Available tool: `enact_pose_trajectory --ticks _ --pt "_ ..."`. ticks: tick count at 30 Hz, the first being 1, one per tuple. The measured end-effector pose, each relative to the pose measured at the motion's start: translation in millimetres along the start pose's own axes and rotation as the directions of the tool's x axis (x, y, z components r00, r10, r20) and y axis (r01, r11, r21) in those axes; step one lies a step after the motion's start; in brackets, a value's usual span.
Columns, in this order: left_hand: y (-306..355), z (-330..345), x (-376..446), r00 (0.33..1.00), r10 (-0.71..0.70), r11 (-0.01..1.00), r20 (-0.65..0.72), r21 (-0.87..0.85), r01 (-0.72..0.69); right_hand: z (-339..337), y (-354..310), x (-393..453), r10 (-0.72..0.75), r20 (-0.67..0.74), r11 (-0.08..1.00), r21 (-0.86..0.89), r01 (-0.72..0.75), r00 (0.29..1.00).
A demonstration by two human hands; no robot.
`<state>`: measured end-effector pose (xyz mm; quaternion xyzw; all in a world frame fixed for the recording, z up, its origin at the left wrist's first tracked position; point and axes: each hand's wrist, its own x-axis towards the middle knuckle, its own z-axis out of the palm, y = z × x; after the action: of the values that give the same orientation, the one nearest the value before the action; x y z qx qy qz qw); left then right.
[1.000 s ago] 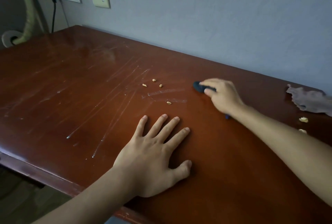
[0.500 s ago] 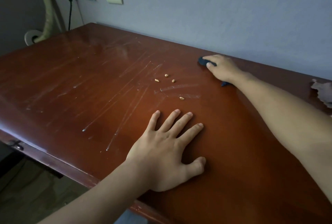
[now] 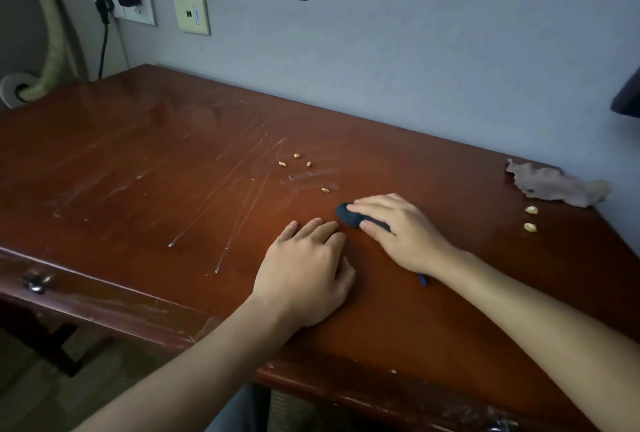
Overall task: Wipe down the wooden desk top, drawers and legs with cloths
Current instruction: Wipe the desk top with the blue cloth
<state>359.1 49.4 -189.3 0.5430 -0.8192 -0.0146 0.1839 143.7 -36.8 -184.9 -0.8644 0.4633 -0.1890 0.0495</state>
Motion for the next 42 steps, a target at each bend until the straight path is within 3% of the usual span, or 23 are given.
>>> enact_pose_trajectory --ticks 3,5,7,11,14,20,26,30,33,38,42 --pt "-3.7 3.5 -4.3 0.991 0.0 1.0 -0.133 0.025 0.003 5.1 18.9 32.1 0.175 -0.077 0.981 -0.068 -0.181 0.982" --pt "-4.8 3.6 -6.5 0.989 -0.004 1.0 -0.149 0.027 0.008 4.6 26.6 53.7 0.321 -0.109 0.941 -0.072 -0.33 0.941" --pt "-7.3 4.5 -6.6 0.988 -0.006 1.0 -0.151 0.012 0.008 6.3 24.1 62.9 0.381 -0.118 0.919 -0.059 -0.39 0.917" --pt "-28.3 0.1 12.3 0.99 -0.034 0.999 -0.135 0.006 0.035 6.7 -8.6 40.9 0.301 -0.052 0.954 0.002 -0.301 0.952" --pt "-52.6 -6.4 44.6 0.994 -0.073 0.997 -0.084 -0.02 0.071 10.2 -35.5 0.9 0.228 -0.082 0.974 0.007 -0.228 0.97" --pt "-66.4 -10.0 114.5 0.996 0.057 0.998 0.075 0.03 -0.059 10.9 -58.0 -23.8 0.278 -0.136 0.952 -0.092 -0.291 0.951" --pt "-56.3 -2.1 148.6 0.987 0.105 0.991 0.121 0.066 -0.114 4.3 -61.8 -46.4 0.271 -0.186 0.934 -0.186 -0.305 0.944" --pt "-35.2 -3.2 166.3 0.982 0.125 0.992 0.14 -0.022 -0.123 -0.1 -53.7 -77.9 0.296 -0.253 0.916 -0.198 -0.349 0.921" --pt "-0.5 -7.7 185.3 0.969 0.228 0.966 0.094 -0.143 -0.214 0.7 -49.5 -91.8 0.349 -0.297 0.902 -0.149 -0.404 0.889" --pt "95.8 5.8 220.3 0.887 0.456 0.857 0.077 -0.308 -0.414 1.6 -51.1 -89.8 0.368 -0.315 0.9 -0.115 -0.42 0.875" --pt "147.2 31.4 233.0 0.834 0.525 0.821 0.167 -0.357 -0.445 1.5 -47.2 -93.6 0.355 -0.332 0.91 -0.09 -0.404 0.874"
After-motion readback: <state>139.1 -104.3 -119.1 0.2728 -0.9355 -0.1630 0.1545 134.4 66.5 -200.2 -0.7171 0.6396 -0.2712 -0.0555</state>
